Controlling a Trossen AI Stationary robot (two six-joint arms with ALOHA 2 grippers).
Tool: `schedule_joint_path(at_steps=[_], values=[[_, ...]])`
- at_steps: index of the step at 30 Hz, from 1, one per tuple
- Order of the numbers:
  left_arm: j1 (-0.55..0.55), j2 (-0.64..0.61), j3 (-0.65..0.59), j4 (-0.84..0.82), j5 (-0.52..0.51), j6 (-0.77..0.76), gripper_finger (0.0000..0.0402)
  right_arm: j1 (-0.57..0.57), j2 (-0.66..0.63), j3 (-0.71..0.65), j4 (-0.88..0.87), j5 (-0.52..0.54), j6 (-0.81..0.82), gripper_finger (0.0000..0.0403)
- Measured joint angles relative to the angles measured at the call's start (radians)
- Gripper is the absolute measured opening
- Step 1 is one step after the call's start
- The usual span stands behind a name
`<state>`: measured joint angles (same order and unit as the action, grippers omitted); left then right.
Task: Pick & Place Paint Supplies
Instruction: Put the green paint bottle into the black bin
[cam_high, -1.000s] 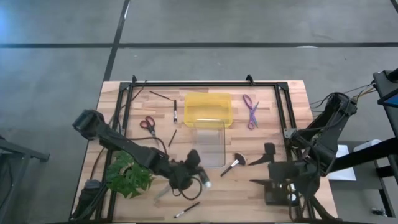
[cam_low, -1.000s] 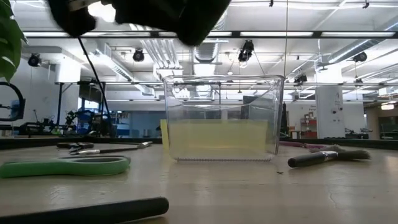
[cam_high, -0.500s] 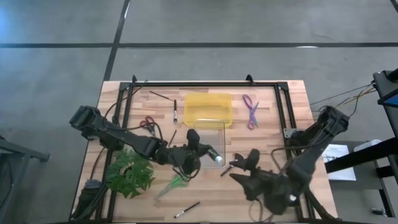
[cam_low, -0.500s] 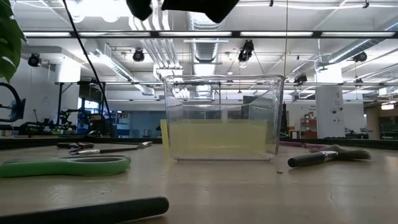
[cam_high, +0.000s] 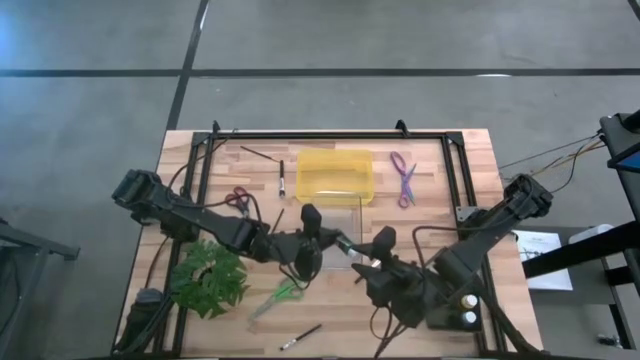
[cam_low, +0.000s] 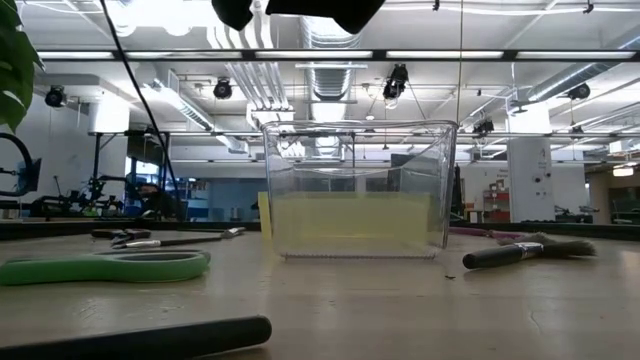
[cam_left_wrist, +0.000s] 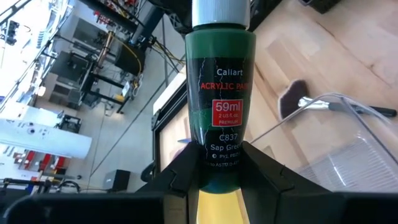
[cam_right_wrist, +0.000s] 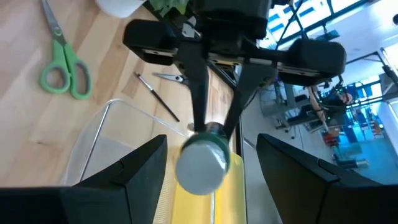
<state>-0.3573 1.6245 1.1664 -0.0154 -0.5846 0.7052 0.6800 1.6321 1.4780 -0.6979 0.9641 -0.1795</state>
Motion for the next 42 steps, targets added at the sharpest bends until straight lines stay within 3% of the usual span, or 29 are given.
schedule_joint_path(at_steps=[16, 20, 27, 31, 35, 42], values=[[-0.001, 0.000, 0.000, -0.002, 0.000, -0.008, 0.0091, -0.007, 0.005, -0.010, -0.047, -0.004, 0.054, 0.0244], [-0.001, 0.000, 0.000, -0.002, 0.000, -0.008, 0.0091, -0.007, 0.005, -0.010, -0.047, -0.006, 0.048, 0.0209], [-0.001, 0.000, 0.000, -0.008, 0.002, -0.028, 0.0091, -0.007, 0.006, -0.010, -0.047, -0.043, 0.041, 0.0105], [-0.001, 0.000, 0.000, -0.008, 0.002, -0.002, 0.0093, -0.006, 0.006, -0.010, -0.046, -0.048, 0.038, 0.0103], [-0.001, 0.000, 0.000, -0.008, 0.001, 0.000, 0.0117, -0.007, 0.006, -0.010, -0.046, -0.049, 0.037, 0.0103], [-0.001, 0.000, 0.000, -0.006, 0.000, -0.004, 0.0194, -0.007, 0.006, -0.010, -0.046, -0.049, 0.038, 0.0103]])
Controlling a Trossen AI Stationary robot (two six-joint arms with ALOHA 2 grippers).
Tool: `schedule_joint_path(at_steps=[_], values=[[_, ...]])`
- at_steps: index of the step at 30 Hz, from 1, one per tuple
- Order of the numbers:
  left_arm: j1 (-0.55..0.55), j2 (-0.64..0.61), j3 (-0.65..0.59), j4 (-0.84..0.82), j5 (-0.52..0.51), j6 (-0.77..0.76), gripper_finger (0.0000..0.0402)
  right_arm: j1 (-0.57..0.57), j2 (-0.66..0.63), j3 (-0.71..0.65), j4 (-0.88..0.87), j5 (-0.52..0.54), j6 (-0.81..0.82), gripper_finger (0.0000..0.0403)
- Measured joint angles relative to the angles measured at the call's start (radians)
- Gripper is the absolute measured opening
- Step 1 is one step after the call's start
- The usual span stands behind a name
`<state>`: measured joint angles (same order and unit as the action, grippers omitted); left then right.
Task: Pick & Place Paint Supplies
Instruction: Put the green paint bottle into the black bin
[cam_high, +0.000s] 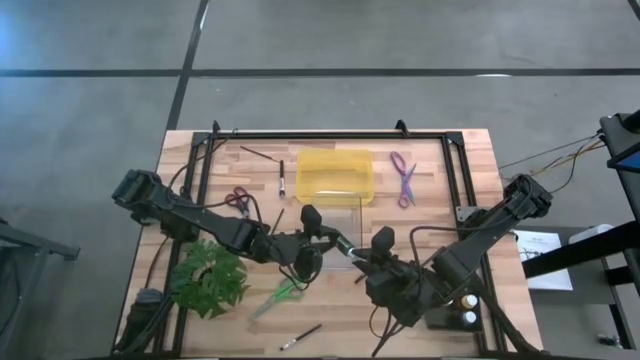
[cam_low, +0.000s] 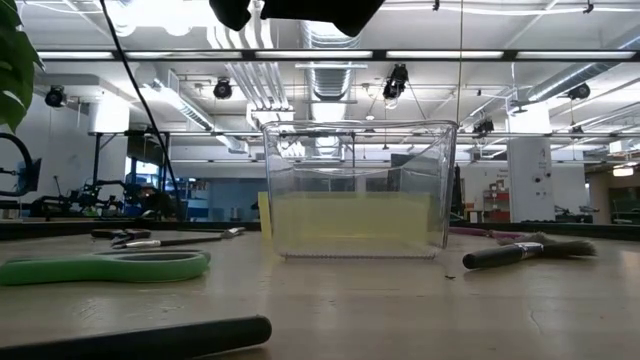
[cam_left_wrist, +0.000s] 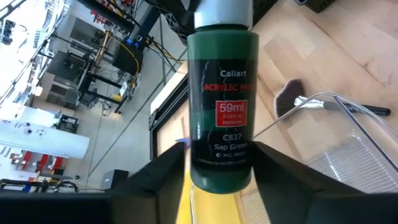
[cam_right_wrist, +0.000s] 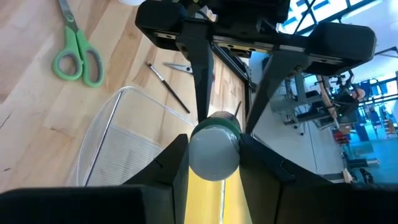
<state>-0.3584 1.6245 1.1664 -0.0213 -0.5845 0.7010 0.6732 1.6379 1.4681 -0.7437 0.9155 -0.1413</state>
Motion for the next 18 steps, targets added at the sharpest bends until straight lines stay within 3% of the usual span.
schedule_joint_path(at_steps=[12, 18], values=[[-0.001, -0.066, 0.000, -0.042, -0.195, 0.055, 0.0335, 0.001, 0.000, -0.001, -0.025, 0.021, 0.015, 0.0103], [0.001, -0.171, -0.009, -0.090, -0.334, 0.078, 0.0378, 0.009, -0.006, 0.026, -0.159, 0.023, 0.174, 0.0103]])
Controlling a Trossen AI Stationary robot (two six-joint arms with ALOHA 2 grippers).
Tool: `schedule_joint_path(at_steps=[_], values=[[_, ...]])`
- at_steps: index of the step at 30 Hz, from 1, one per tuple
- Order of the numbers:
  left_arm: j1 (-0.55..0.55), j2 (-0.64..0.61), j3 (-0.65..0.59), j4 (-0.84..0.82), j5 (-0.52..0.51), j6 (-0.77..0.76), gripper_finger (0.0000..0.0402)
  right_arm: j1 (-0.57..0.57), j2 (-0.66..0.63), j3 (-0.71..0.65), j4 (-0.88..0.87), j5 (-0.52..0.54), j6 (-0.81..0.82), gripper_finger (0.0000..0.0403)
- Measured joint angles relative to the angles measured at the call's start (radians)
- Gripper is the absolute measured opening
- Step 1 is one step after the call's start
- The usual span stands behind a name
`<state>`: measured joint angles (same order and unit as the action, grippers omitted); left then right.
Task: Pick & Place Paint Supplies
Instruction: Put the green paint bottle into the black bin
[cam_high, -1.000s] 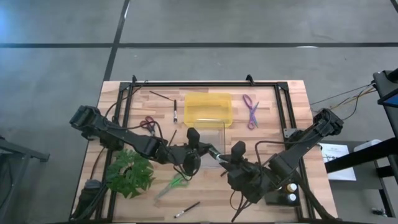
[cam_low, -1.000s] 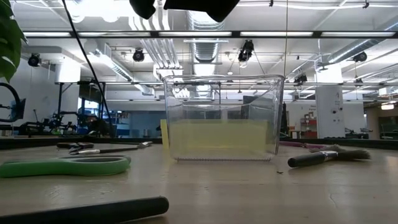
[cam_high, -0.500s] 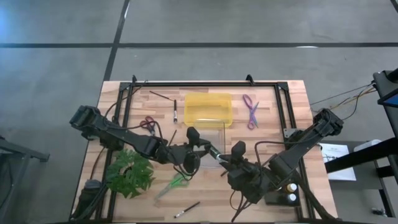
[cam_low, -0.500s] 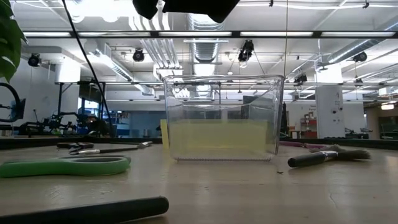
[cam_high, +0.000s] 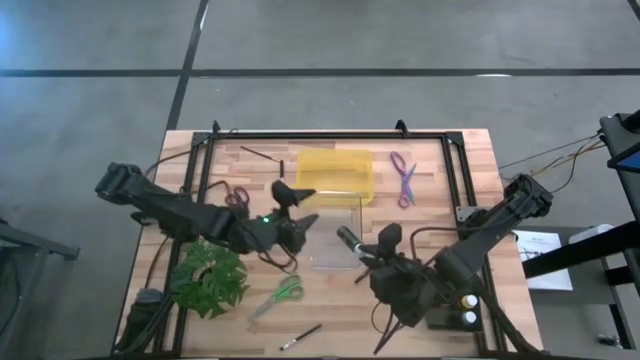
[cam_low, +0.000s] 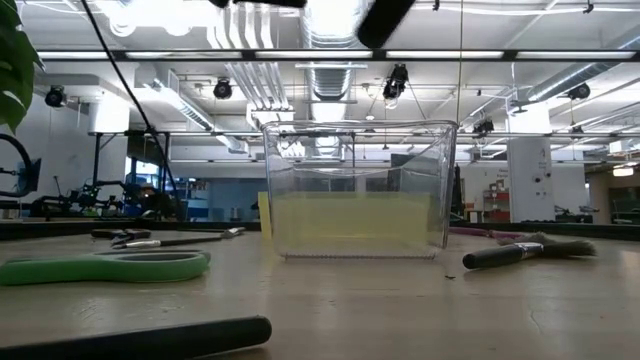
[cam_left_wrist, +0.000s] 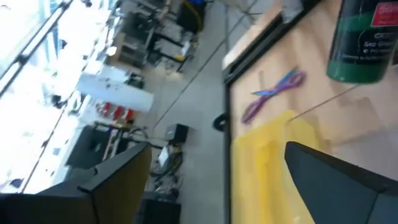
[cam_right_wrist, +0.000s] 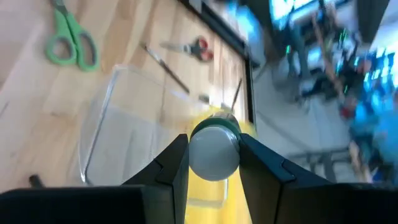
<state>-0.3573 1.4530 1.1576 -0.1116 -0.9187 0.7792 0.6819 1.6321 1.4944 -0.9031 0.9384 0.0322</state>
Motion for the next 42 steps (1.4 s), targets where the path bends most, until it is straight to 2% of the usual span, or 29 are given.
schedule_joint_path(at_steps=[3, 9, 14, 20, 24, 32, 35, 42], values=[[0.009, -0.064, 0.000, -0.005, -0.032, -0.025, 0.0388, 0.001, 0.000, 0.035, -0.127, -0.033, 0.156, 0.0103], [0.078, -0.184, 0.000, -0.005, -0.004, -0.153, 0.0390, 0.023, 0.000, 0.114, -0.406, -0.215, 0.488, 0.0103], [0.180, -0.242, -0.001, 0.009, 0.193, -0.301, 0.0390, 0.072, -0.001, 0.166, -0.548, -0.386, 0.708, 0.0103], [0.290, -0.240, -0.001, 0.083, 0.494, -0.415, 0.0390, 0.161, -0.001, 0.215, -0.575, -0.513, 0.903, 0.0103], [0.320, -0.218, -0.002, 0.094, 0.593, -0.449, 0.0390, 0.230, -0.002, 0.230, -0.575, -0.555, 1.033, 0.0103], [0.321, -0.155, -0.002, 0.097, 0.606, -0.443, 0.0390, 0.377, -0.002, 0.190, -0.577, -0.560, 1.310, 0.0103], [0.320, -0.146, -0.002, 0.118, 0.606, -0.443, 0.0390, 0.415, 0.000, 0.170, -0.575, -0.594, 1.401, 0.0103], [0.320, -0.143, -0.002, 0.156, 0.606, -0.444, 0.0390, 0.489, 0.006, 0.126, -0.495, -0.608, 1.534, 0.0103]])
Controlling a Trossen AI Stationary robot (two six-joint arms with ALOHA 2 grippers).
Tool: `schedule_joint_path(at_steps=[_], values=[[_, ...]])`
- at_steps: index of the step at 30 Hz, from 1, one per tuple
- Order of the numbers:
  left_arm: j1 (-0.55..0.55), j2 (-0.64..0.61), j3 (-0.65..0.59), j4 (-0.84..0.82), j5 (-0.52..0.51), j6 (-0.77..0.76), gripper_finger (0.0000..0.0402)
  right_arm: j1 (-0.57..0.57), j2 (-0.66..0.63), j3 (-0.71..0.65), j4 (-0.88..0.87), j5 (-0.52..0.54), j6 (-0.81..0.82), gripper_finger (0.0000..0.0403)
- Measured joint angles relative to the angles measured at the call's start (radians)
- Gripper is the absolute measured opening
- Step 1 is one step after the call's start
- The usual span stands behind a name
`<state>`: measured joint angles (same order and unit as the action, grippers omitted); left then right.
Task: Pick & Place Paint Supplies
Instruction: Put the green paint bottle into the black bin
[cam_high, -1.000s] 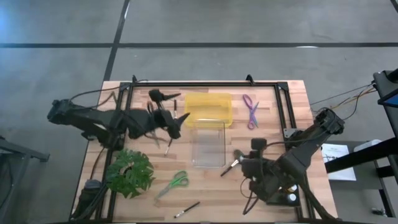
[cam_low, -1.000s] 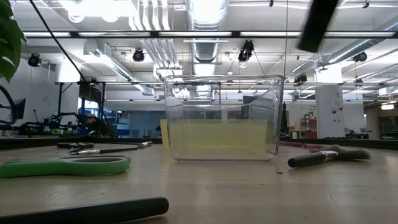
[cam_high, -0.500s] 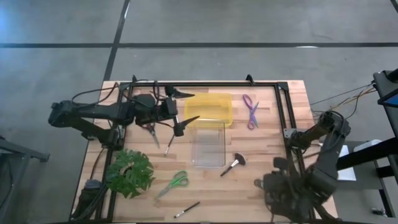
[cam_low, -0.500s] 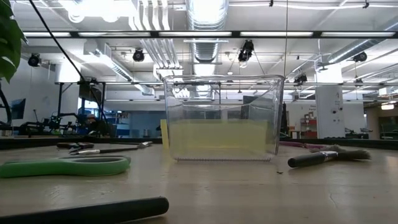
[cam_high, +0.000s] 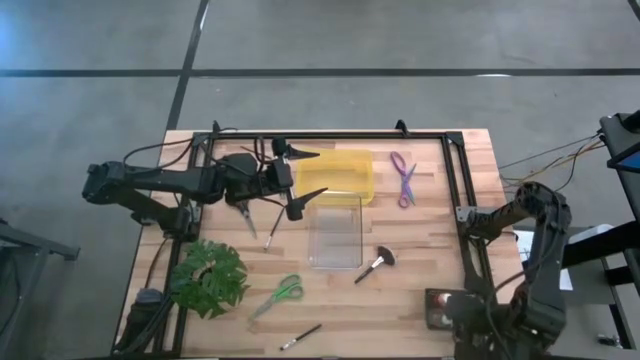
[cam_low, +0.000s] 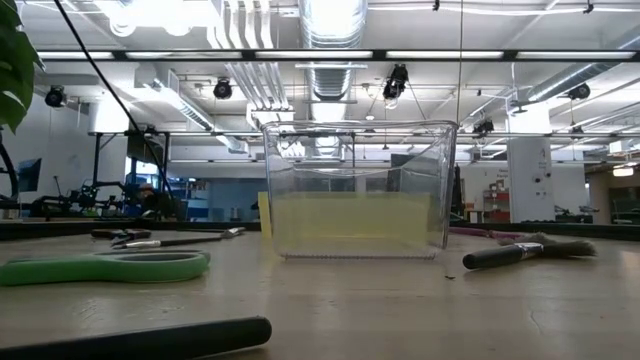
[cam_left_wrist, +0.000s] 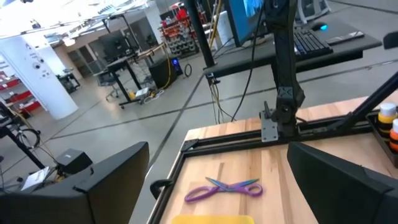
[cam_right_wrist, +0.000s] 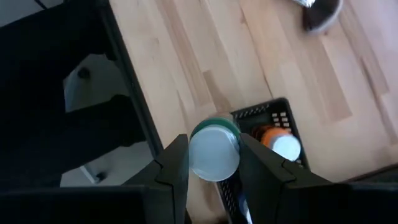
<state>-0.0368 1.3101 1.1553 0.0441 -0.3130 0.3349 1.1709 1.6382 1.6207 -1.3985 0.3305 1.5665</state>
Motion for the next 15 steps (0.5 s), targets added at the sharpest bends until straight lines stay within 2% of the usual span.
schedule_joint_path(at_steps=[6, 15], values=[[0.000, 0.000, 0.000, 0.015, 0.000, -0.003, 0.0390, 0.045, 0.000, -0.056, 0.031, -0.018, 0.103, 0.0103], [0.000, 0.000, 0.000, 0.020, 0.001, -0.003, 0.0390, 0.061, 0.001, -0.133, 0.091, -0.018, 0.144, 0.0103]])
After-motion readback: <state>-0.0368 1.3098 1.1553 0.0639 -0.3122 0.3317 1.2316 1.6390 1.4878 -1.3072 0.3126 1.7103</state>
